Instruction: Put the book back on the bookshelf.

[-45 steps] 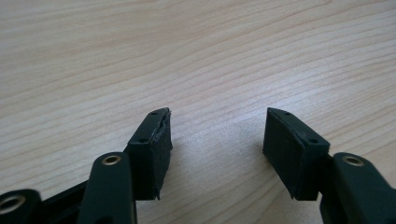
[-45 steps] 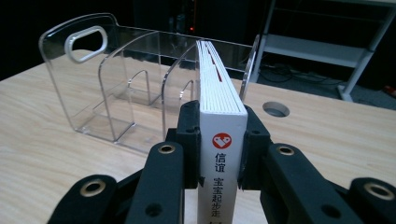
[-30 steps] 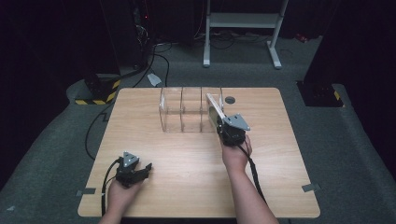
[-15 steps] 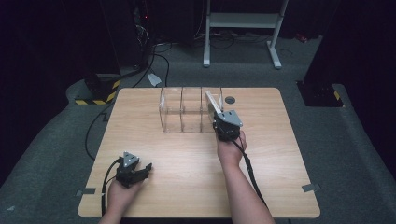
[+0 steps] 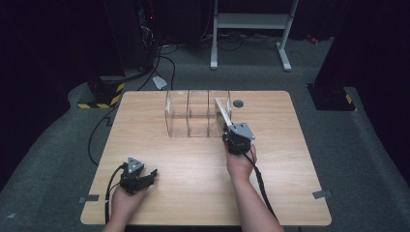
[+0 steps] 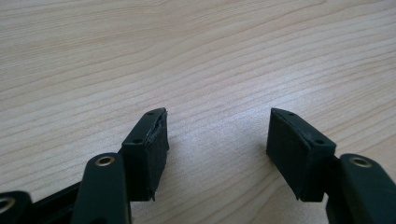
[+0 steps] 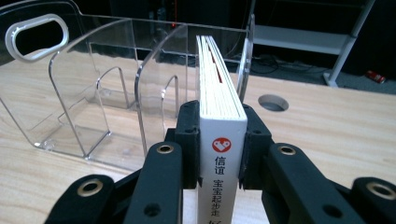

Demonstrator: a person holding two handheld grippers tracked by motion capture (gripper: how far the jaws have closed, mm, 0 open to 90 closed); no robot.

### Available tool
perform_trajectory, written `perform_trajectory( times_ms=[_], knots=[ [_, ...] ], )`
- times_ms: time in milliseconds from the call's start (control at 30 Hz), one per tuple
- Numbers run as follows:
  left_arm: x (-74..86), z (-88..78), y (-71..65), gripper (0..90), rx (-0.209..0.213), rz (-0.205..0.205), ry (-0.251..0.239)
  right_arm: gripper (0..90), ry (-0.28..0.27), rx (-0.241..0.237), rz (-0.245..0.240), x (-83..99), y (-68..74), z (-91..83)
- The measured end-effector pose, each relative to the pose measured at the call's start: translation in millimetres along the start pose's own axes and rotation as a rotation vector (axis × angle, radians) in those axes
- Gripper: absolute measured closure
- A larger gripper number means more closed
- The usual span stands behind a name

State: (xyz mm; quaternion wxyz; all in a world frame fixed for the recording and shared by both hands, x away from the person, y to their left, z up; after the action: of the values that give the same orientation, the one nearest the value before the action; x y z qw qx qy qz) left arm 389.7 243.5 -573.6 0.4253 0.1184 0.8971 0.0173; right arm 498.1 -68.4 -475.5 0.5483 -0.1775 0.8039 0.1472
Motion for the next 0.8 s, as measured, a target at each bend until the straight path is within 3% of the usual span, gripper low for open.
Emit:
perform_trajectory(
  times_ms=[167, 433, 800],
  knots=[
    [0.0, -0.1, -0.2, 38.4, 0.0, -0.001, 0.0, 72.9, 0.003, -0.01, 0.025, 9.0, -0.3, -5.4],
    [0.1, -0.2, -0.2, 38.4, 0.0, -0.001, 0.002, 71.5, 0.012, -0.009, 0.016, 20.2, 2.8, -8.7],
    [0.0, -0.1, -0.4, 38.4, -0.002, 0.0, 0.0, 67.6, 0.029, -0.011, 0.019, 18.0, 1.6, -6.2]
  ],
)
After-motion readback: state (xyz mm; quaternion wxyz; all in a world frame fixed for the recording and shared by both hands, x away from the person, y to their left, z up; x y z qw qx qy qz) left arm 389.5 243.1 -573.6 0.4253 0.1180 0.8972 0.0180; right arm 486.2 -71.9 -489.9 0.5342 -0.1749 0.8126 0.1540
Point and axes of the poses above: each handheld gripper's, and its own axes: z roughly forward along the jaws, x roughly out of its underside, y roughly to its left, the point moved 7 cm from there along z, roughly forward along the jaws, and after that the axes turned 11 degrees about -x, right-handed, at the moved point
